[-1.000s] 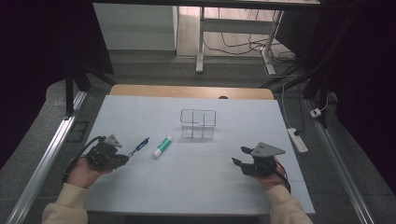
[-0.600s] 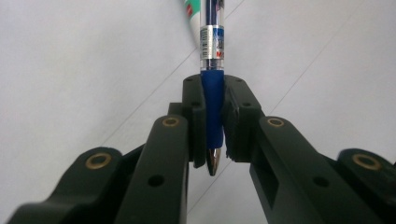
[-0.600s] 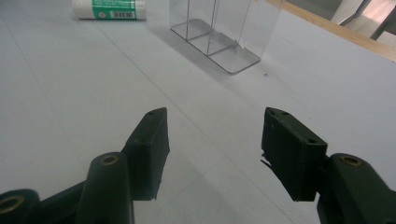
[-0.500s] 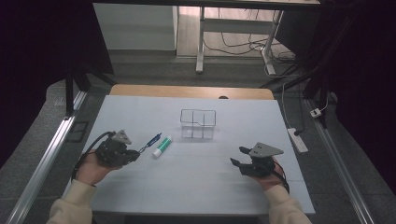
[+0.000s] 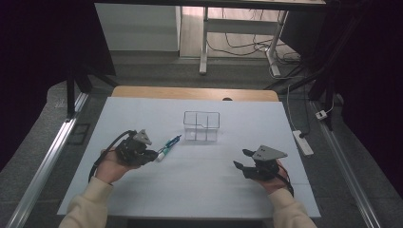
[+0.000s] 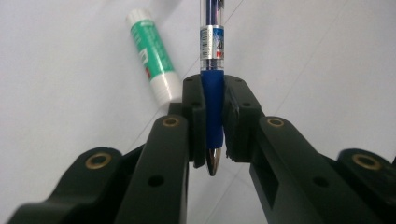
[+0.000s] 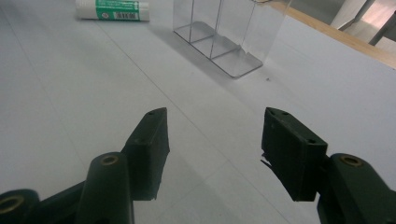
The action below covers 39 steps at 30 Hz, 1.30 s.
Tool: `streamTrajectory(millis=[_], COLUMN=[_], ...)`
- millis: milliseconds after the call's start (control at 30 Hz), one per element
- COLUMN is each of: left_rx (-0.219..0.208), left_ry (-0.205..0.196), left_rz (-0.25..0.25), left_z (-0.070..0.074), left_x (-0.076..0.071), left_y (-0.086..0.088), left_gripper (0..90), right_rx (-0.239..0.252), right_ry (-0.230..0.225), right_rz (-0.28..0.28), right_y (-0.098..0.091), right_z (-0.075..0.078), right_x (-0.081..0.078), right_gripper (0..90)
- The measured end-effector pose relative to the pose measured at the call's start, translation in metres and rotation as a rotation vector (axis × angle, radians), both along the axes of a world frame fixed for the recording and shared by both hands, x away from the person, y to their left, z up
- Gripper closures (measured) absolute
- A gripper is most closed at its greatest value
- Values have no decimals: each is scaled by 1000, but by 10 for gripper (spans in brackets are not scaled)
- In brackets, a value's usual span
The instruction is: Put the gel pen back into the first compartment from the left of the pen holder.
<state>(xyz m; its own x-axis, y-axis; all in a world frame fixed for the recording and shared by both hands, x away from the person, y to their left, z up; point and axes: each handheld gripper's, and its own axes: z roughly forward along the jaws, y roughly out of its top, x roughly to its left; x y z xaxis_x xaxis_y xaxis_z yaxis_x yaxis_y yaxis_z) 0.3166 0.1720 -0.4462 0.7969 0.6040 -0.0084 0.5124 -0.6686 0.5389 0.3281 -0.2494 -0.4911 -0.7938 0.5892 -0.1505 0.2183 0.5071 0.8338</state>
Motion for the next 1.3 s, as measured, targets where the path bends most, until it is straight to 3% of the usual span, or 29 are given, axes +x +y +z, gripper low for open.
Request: streamTrajectory(millis=[867, 1000, 1300], left_rx=[58, 62, 77], left_ry=[-3, -2, 14], left_rz=[-131, -145, -183], left_z=[-10, -10, -15], left_x=[22, 26, 31], left_y=[-55, -60, -75], left_gripper=[795, 795, 794], right_rx=[-34, -22, -48], right_ry=[-23, -20, -25], right_rz=[33, 47, 88], right_y=[13, 18, 40], right_z=[5, 9, 12], right_x=[-5, -6, -3], right_gripper=[409, 411, 408])
